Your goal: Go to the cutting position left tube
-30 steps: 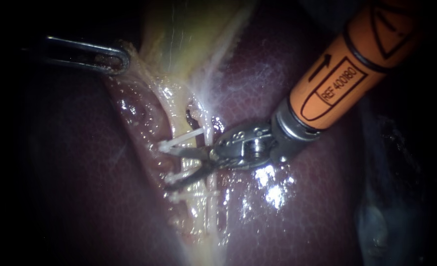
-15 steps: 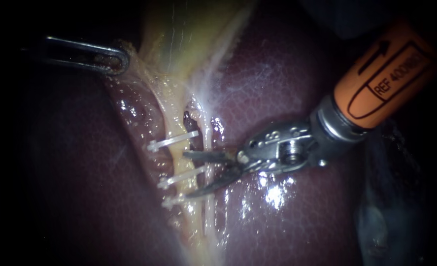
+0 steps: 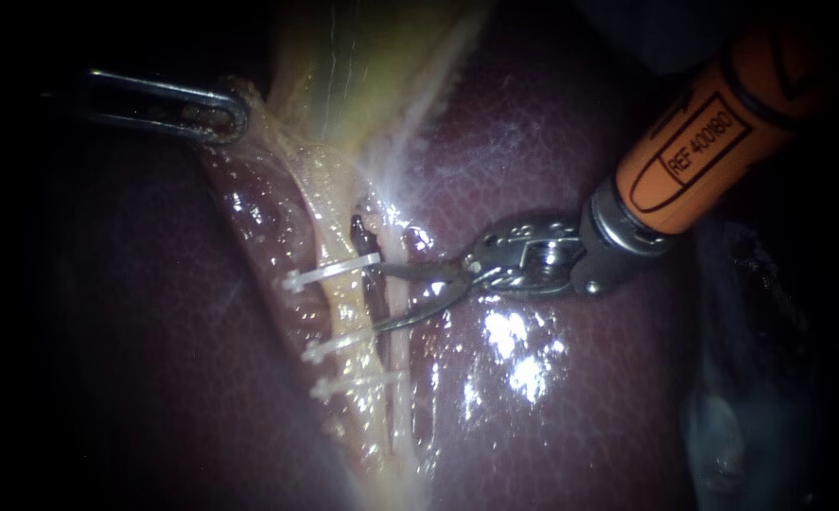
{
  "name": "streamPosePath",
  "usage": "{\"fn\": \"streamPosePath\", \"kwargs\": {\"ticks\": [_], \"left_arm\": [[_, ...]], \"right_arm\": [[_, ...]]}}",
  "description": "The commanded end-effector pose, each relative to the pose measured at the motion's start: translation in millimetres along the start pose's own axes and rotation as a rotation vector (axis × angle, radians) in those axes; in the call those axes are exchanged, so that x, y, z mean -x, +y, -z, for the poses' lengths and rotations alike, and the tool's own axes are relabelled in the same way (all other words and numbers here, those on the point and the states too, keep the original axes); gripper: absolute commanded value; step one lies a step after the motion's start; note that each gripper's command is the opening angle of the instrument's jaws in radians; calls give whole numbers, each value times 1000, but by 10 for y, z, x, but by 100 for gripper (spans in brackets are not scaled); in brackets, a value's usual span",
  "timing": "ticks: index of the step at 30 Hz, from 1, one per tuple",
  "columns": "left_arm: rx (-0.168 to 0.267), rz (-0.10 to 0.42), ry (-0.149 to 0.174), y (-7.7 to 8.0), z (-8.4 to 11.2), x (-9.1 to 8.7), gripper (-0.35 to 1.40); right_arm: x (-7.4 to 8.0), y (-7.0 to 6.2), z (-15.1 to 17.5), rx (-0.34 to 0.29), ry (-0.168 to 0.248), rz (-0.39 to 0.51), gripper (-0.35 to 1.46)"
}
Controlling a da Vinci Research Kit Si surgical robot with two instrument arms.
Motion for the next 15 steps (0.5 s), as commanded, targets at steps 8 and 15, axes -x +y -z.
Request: {"fn": "streamPosePath", "kwargs": {"ticks": [8,15], "left_arm": [[1,0,0,0,0,0,-35],[1,0,0,0,0,0,-35]], "right_arm": [[-16,-11,-18,-131,62,-24,121],[-34,-27,-39,-227,99,-4,109]]}}
